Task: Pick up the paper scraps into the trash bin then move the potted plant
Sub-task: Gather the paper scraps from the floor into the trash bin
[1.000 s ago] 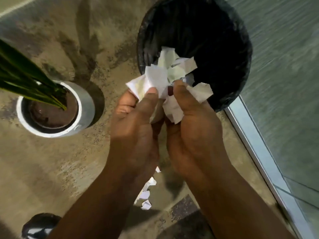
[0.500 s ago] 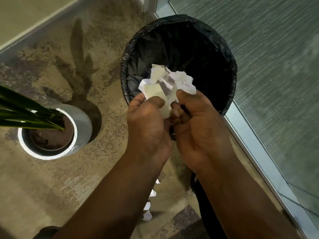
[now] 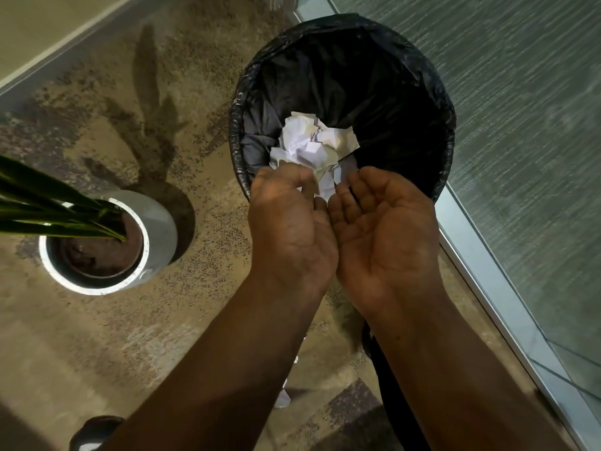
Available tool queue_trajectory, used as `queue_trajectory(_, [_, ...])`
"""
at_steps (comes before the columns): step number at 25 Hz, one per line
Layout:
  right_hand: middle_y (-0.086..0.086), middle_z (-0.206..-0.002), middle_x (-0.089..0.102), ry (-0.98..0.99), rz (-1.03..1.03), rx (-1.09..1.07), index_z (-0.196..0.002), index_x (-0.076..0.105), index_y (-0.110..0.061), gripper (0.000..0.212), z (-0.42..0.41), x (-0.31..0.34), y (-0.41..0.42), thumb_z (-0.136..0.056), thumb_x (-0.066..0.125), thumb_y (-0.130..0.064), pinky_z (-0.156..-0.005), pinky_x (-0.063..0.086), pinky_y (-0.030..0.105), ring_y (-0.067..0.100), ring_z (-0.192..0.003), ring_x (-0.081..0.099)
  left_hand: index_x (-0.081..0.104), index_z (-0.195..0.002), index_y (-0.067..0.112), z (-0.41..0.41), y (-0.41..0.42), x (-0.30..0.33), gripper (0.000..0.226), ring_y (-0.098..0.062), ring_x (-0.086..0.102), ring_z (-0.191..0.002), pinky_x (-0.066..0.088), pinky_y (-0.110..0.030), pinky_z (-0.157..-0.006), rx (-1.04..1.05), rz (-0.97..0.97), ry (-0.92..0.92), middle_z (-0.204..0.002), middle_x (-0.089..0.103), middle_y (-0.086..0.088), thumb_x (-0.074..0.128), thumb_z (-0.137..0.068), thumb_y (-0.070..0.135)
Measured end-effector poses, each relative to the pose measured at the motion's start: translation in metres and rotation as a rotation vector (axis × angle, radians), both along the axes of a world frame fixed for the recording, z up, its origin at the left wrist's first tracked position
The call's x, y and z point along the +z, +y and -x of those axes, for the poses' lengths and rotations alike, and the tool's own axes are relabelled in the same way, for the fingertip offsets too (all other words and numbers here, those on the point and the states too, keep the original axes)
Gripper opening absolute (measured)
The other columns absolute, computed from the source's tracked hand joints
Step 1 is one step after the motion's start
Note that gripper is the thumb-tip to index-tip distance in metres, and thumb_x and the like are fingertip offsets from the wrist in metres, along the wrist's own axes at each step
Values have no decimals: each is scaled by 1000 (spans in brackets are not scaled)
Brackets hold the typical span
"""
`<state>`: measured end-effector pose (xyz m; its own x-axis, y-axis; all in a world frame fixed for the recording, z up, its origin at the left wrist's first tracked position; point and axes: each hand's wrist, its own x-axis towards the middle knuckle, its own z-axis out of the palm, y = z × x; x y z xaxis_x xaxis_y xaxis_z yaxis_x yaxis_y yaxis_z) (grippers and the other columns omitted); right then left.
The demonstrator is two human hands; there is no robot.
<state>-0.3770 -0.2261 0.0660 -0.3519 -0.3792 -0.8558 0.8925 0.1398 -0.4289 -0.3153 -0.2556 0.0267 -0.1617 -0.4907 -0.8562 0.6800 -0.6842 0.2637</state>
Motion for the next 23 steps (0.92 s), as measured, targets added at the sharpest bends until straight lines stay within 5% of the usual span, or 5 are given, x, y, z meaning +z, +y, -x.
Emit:
queue_trajectory(6, [15, -123, 70, 4, -43, -30, -126, 63, -1, 32, -3, -1, 1, -97, 52, -6, -98, 54, 31, 22, -114, 69, 60, -101, 5, 2, 2, 10, 22, -26, 65, -114, 47, -40, -109, 6, -61, -18, -107, 66, -12, 45, -88, -3])
queue_trajectory(10, [13, -124, 70, 7, -25, 24, -130, 60, -4, 35, -10, -5, 5, -97, 52, -1, -101, 53, 31, 19, -109, 72, 57, -132, 8, -6, 6, 8, 40, -18, 62, -122, 45, -36, -110, -21, -29, -75, -128, 66, -5, 41, -97, -3])
queue_trajectory(14, [15, -123, 71, -31, 50, 69, -130, 59, -2, 36, -23, -6, 10, -95, 50, 3, -98, 55, 31, 23, -110, 72, 62, -127, 6, -27, 10, 5, 37, -17, 68, -115, 51, -33, -103, -40, 28, -62, -124, 71, -8, 43, -97, -4])
queue_trajectory(18, [14, -114, 69, -60, 114, 340, -123, 62, 0, 31, -53, -21, 26, -96, 47, 5, -89, 55, 25, 18, -99, 69, 70, -100, 7, -72, 30, -8, 28, -17, 74, -92, 59, -28, -87, -35, 145, -187, -96, 78, -8, 49, -92, -9])
queue_trajectory(23, [12, -115, 68, -51, 23, 700, -124, 62, -4, 34, -105, -56, 64, -97, 44, 9, -100, 50, 31, 20, -108, 64, 71, -78, 16, -146, 82, -49, 36, -22, 70, -79, 56, -29, -71, -168, 260, -452, -83, 74, -7, 54, -87, -14])
